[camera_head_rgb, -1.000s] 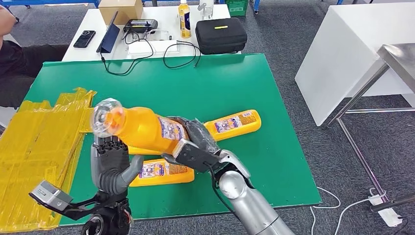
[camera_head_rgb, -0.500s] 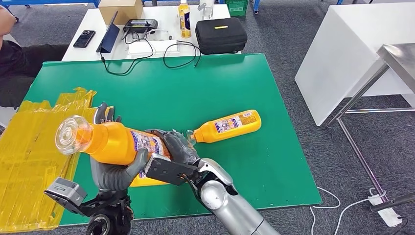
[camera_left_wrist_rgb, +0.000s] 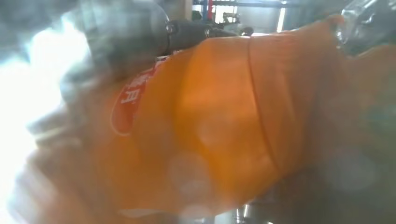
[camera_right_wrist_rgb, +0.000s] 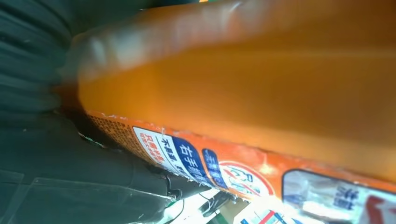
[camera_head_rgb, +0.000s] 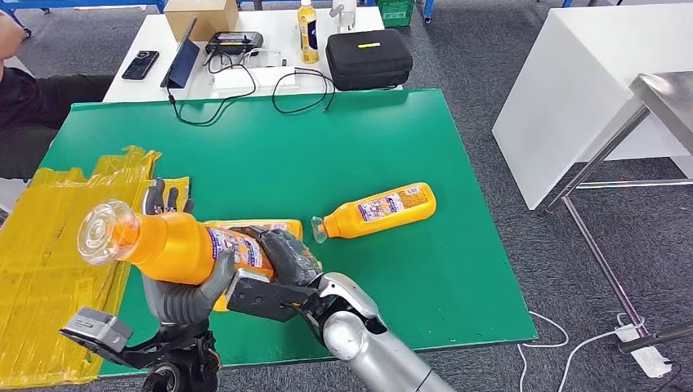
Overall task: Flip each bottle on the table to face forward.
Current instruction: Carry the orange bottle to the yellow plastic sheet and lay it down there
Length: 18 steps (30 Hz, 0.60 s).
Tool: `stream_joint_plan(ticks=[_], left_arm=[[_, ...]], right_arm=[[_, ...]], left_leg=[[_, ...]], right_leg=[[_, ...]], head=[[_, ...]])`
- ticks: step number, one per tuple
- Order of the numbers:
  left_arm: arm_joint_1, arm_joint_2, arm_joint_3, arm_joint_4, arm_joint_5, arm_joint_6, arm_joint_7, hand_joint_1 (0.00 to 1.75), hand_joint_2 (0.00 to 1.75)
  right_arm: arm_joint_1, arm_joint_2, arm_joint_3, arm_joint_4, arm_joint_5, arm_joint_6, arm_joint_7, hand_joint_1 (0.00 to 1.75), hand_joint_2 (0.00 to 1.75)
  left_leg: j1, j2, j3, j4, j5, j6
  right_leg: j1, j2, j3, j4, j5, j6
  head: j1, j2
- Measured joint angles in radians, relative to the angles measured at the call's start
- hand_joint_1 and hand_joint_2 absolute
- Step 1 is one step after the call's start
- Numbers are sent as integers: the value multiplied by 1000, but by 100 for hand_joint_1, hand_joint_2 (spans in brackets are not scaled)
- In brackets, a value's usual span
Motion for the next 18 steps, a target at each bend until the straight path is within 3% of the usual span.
stream_joint_plan(ticks=[8, 18], left_arm=[[21, 0, 16, 0, 108, -47, -25, 175, 175], [17, 0, 22, 0, 131, -57, -25, 175, 175]], right_arm=[[3, -2, 8, 20, -8, -16, -9, 175, 175], [6, -25, 1, -1, -15, -15, -17, 175, 175]], left_leg=[[0, 0, 0, 0, 0, 0], [0, 0, 0, 0, 0, 0]], right_leg=[[0, 0, 0, 0, 0, 0], [0, 0, -1, 0, 0, 0]], head=[[0, 0], [0, 0]])
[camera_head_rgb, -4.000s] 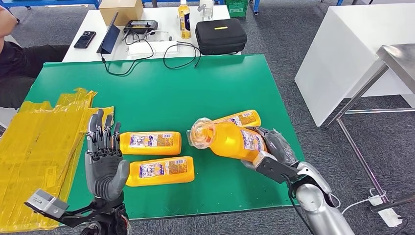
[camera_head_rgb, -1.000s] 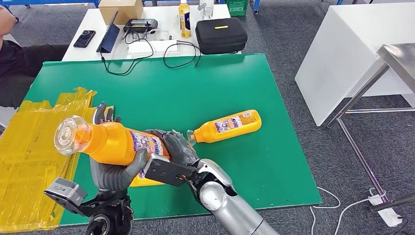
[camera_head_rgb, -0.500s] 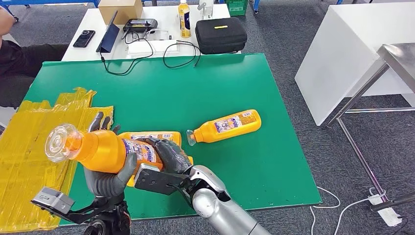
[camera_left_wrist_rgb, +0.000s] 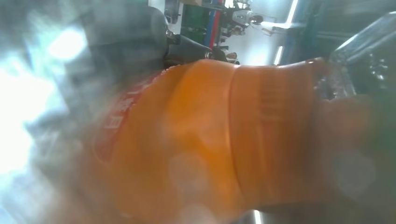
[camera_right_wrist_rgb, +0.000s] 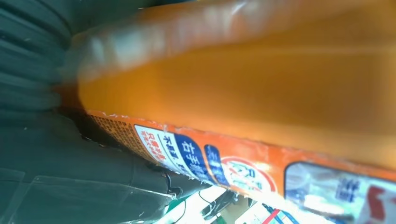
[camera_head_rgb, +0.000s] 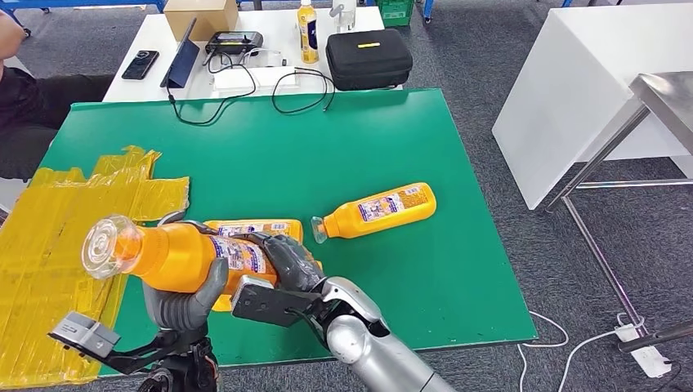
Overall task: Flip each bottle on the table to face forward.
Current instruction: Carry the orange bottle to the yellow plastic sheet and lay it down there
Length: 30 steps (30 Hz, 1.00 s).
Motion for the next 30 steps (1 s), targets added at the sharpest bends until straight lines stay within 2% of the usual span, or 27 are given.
stream_joint_plan(ticks=[9, 10, 11, 13, 14, 15, 17, 19, 21, 23, 27, 30], left_arm=[[-4, 0, 0, 0, 4, 1, 2, 175, 175], [-4, 0, 0, 0, 7, 1, 3, 175, 175], [-5, 0, 0, 0, 12, 2, 4, 175, 175], [-9, 0, 0, -1, 13, 16, 8, 175, 175], [-14, 0, 0, -5, 0, 32, 10, 175, 175], [-23, 0, 1, -11, -32, 61, 13, 175, 175], [-53, 2, 7, -27, -167, 161, 30, 175, 175], [-96, 9, 21, -40, -378, 304, 63, 175, 175], [-144, 30, 44, -47, -600, 442, 110, 175, 175], [-184, 62, 71, -48, -754, 529, 156, 175, 175], [-230, 129, 123, -30, -862, 585, 190, 175, 175], [-244, 158, 144, -14, -879, 596, 192, 175, 175]], right_arm=[[0, -12, -1, -19, -3, 2, 0, 175, 175], [0, -13, -1, -19, -3, 2, 0, 168, 175], [0, -13, -1, -20, -3, 2, 0, 124, 175], [0, -16, -5, -29, -5, -5, -2, 37, 87], [2, -18, -10, -38, -9, -10, -8, 0, 44], [3, -21, -16, -54, -15, -13, -13, 0, 0], [5, -31, -32, -93, -26, -5, -13, 0, 0], [0, -44, -51, -130, -31, 9, -4, 0, 0], [-8, -57, -70, -160, -39, 23, -4, 0, 0], [-18, -67, -85, -180, -50, 37, -8, 0, 0], [-35, -83, -101, -191, -63, 42, -22, 0, 0], [-42, -93, -105, -192, -66, 42, -27, 0, 0]], left_leg=[[0, 0, 0, 0, 0, 0], [0, 0, 0, 0, 0, 0], [0, 0, 0, 0, 0, 0], [0, 0, 0, 0, 0, 0], [0, 0, 0, 0, 0, 0], [0, 0, 0, 0, 0, 0], [0, -1, 0, 0, 0, 0], [0, -1, 0, 0, 0, 0], [0, 0, 0, 0, 0, 0], [0, 0, 0, 0, 0, 0], [1, 0, 1, 0, 1, 0], [1, 0, 0, 0, 1, 0]], right_leg=[[0, 0, 0, 0, 0, 0], [0, 0, 0, 0, 0, 0], [0, 0, 0, 0, 0, 0], [0, 0, 0, 0, 0, 0], [0, 0, 0, 0, 0, 0], [0, 0, 0, 0, 0, 0], [0, 0, 0, 0, 0, 0], [0, 0, 0, 0, 0, 0], [0, 0, 1, 1, 0, 0], [0, 0, 1, 1, 0, 0], [0, 0, 1, 2, 0, 0], [0, 0, 0, 2, 0, 0]], head=[[0, 0], [0, 0], [0, 0], [0, 0], [0, 0], [0, 0], [0, 0], [0, 0], [0, 0], [0, 0], [0, 0], [0, 0]])
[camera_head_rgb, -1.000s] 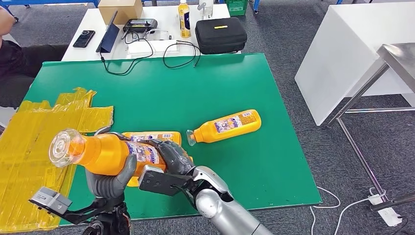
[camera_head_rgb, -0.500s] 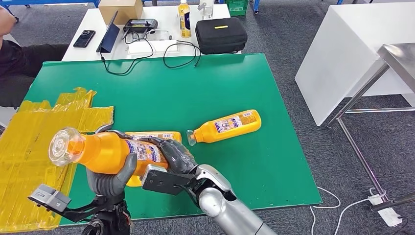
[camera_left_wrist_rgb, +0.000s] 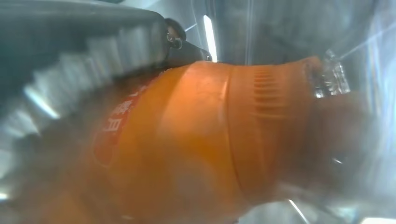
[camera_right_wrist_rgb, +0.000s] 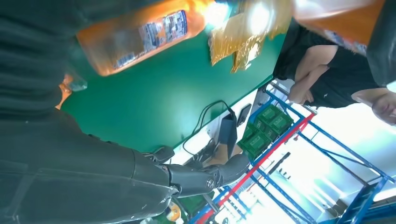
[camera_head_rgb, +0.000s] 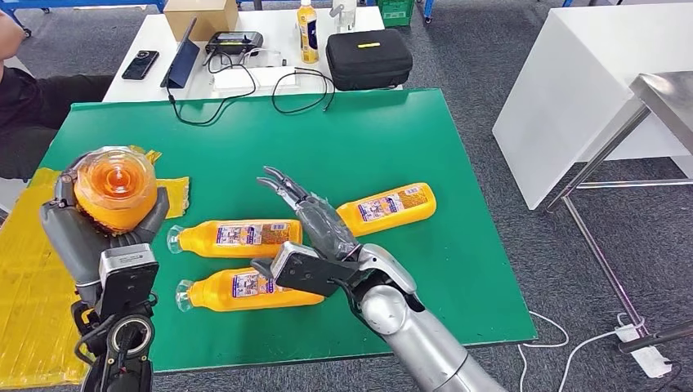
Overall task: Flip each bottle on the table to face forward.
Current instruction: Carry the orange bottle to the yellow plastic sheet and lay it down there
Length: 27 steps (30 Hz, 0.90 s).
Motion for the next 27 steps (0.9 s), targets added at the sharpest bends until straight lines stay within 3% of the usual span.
stream_joint_plan(ticks=[13, 18, 21, 23, 25, 26, 27], left_arm=[[-12, 37, 13, 28, -43, 27, 12, 175, 175], [-5, 49, 52, 45, -213, 73, -10, 175, 175], [3, 46, 134, 51, -398, 77, -80, 175, 175], [11, 51, 192, 59, -521, 78, -71, 175, 175], [25, 101, 205, 90, -606, 79, 67, 175, 175], [30, 145, 193, 112, -631, 80, 171, 175, 175], [31, 207, 152, 149, -652, 79, 341, 175, 175]], right_arm=[[-4, -11, -7, 0, -3, 0, -5, 0, 0], [-4, -21, -7, 0, -21, -2, -11, 0, 0], [-4, -32, -6, 0, -42, -3, -17, 0, 0], [-4, -43, -6, 0, -59, -3, -22, 0, 0], [-1, -59, -5, 0, -72, -3, -26, 0, 0], [2, -68, -5, -1, -79, -2, -27, 0, 0], [6, -80, -4, -1, -88, 2, -29, 0, 0]], left_leg=[[-1, 0, -1, 0, 0, 0], [0, 0, -1, 0, 0, 0], [0, 0, -1, 0, 0, 0], [0, 0, 0, 0, 0, 0], [0, 1, 0, 0, 0, 0], [0, 2, 0, 0, 0, 0], [0, 3, 1, 0, 0, 0]], right_leg=[[-1, 0, 0, -1, 0, 0], [-1, 0, 0, 0, 0, 0], [0, 0, 0, 0, 0, 0], [0, 0, 0, 0, 0, 0], [0, 0, -1, -1, 0, 0], [1, 1, -2, -1, 0, 0], [2, 2, -3, -1, 0, 0]], head=[[0, 0], [0, 0], [0, 0], [0, 0], [0, 0], [1, 0], [0, 0]])
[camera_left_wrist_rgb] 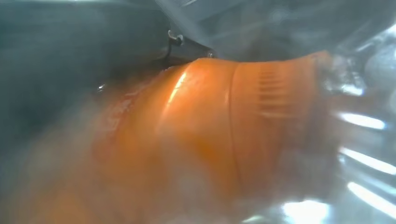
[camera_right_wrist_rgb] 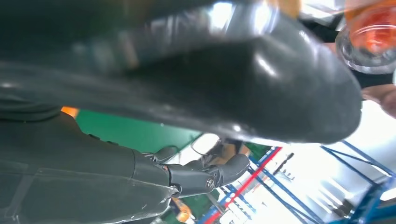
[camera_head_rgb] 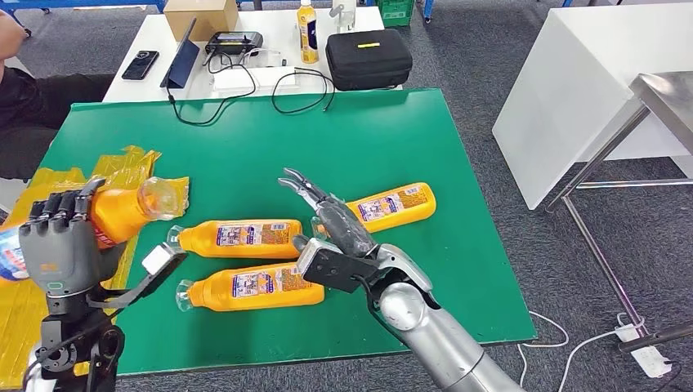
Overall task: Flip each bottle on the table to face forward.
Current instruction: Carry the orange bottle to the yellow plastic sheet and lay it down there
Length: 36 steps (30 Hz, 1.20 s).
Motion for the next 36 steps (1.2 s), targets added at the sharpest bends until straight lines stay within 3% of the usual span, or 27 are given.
stream_joint_plan(ticks=[3, 4, 5, 6, 10, 17, 29, 31, 33, 35, 36], left_arm=[[-45, 175, -212, 172, -17, 1, 517, 175, 175], [-59, 212, -280, 232, -19, 2, 613, 175, 175], [-67, 241, -336, 286, -19, 1, 652, 175, 175], [-69, 266, -369, 327, -19, 1, 640, 175, 175], [-83, 342, -431, 452, -20, 2, 470, 175, 175], [-107, 396, -513, 555, -20, 2, 496, 175, 175], [-145, 401, -552, 614, -19, 5, 482, 175, 175], [-151, 401, -551, 623, -19, 5, 460, 89, 175], [-158, 399, -545, 635, -19, 6, 437, 1, 87], [-166, 397, -542, 651, -18, 6, 430, 0, 0], [-173, 396, -542, 662, -18, 7, 435, 0, 0]], right_arm=[[5, -31, 2, 0, -39, 40, -11, 0, 0], [4, -37, 5, 0, -50, 52, -15, 0, 0], [2, -42, 7, 0, -57, 60, -18, 0, 0], [1, -46, 10, 1, -63, 65, -19, 0, 0], [0, -62, 15, 2, -72, 67, -20, 0, 0], [-7, -69, 29, 3, -75, 67, -18, 0, 0], [-13, -69, 44, 9, -75, 66, -15, 0, 0], [-13, -69, 45, 11, -76, 66, -12, 0, 0], [-13, -69, 47, 14, -75, 66, -9, 0, 0], [-14, -69, 50, 17, -75, 66, -5, 0, 0], [-15, -69, 52, 19, -74, 66, 0, 0, 0]], left_leg=[[0, -1, -1, 0, 1, -1], [0, -1, -1, 0, 1, -1], [1, 0, -1, 0, 1, -1], [1, 1, -1, 0, 1, -2], [0, 3, -1, 0, 1, -2], [0, 2, -3, 0, 1, -2], [0, 1, -3, 0, 1, -2], [0, 1, -3, 0, 1, -2], [0, 1, -3, 0, 1, -2], [0, 1, -2, 0, 1, -2], [0, 1, -2, 0, 1, -2]], right_leg=[[-1, 0, 0, 2, 0, 0], [-2, 0, 1, 3, 0, 0], [-2, 1, 1, 4, 0, 0], [-2, 3, 0, 4, 0, 0], [-2, 4, 0, 3, 0, 0], [-2, 3, -1, 3, 0, 0], [-2, 3, -1, 3, 0, 0], [-2, 3, -1, 3, 0, 0], [-2, 3, -1, 3, 0, 0], [-2, 3, -1, 3, 0, 0], [-2, 3, -1, 3, 0, 0]], head=[[-1, 0], [-1, 0], [0, 0], [0, 0], [0, 0], [0, 0], [0, 0], [0, 0], [0, 0], [0, 0], [0, 0]])
